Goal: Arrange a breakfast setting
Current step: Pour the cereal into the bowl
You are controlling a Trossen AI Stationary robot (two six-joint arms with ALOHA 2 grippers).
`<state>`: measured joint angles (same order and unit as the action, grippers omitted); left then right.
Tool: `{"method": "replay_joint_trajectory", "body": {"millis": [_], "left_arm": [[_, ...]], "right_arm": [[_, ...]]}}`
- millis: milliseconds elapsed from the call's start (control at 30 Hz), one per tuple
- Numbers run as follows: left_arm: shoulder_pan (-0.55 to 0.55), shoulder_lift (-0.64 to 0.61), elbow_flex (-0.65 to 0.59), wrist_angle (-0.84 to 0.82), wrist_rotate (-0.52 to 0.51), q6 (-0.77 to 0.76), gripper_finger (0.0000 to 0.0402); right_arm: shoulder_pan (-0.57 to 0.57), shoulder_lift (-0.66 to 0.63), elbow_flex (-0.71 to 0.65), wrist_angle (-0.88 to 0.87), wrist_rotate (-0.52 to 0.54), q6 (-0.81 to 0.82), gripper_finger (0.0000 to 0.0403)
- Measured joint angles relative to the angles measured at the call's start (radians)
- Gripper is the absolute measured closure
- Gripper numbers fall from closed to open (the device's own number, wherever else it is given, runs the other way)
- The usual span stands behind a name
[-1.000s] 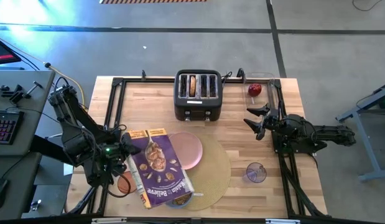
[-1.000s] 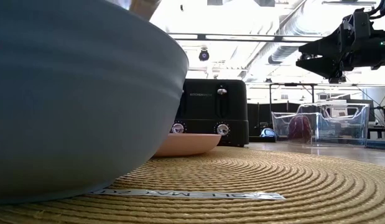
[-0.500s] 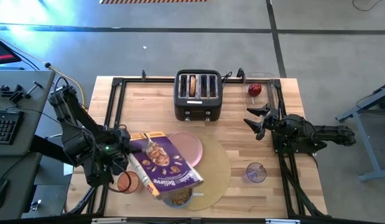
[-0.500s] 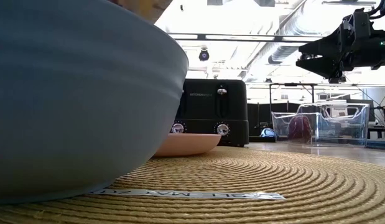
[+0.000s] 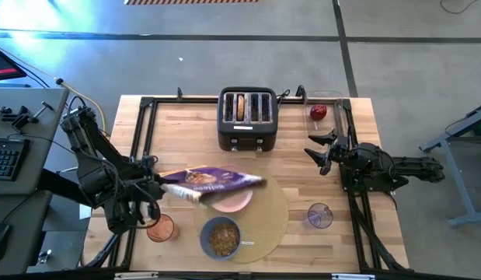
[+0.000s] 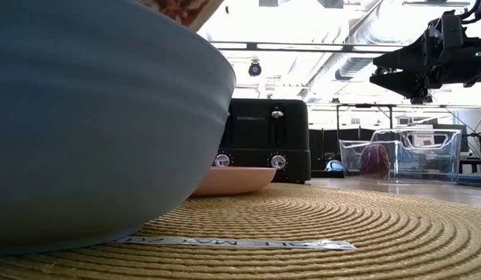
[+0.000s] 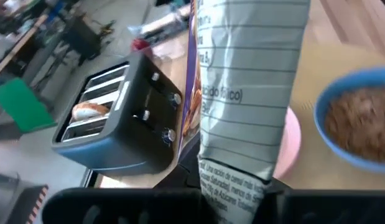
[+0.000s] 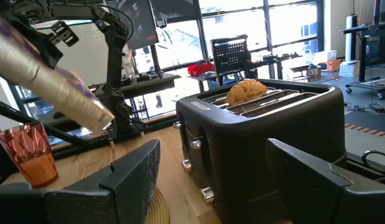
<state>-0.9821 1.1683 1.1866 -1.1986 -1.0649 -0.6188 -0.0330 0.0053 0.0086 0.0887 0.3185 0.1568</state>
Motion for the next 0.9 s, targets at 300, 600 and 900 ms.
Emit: {"method": "replay_joint_trajectory", "body": {"millis": [300,600,900], "left_arm": [[0.009,0.000,0.000,-0.007,-0.227,-0.235,0.0397],[0.099,-0.001,-0.074,-0.012,-0.329,-0.446,0.0397],[0.192,-0.001,-0.206,-0.011,-0.409,-0.636,0.0397]], "right_arm": [[0.000,0.000,0.000,0.000,0.000,0.000,0.0119],[0.000,0.000,0.000,0.000,0.000,0.000,0.0119],[0.000,0.000,0.000,0.000,0.000,0.000,0.0119]]}}
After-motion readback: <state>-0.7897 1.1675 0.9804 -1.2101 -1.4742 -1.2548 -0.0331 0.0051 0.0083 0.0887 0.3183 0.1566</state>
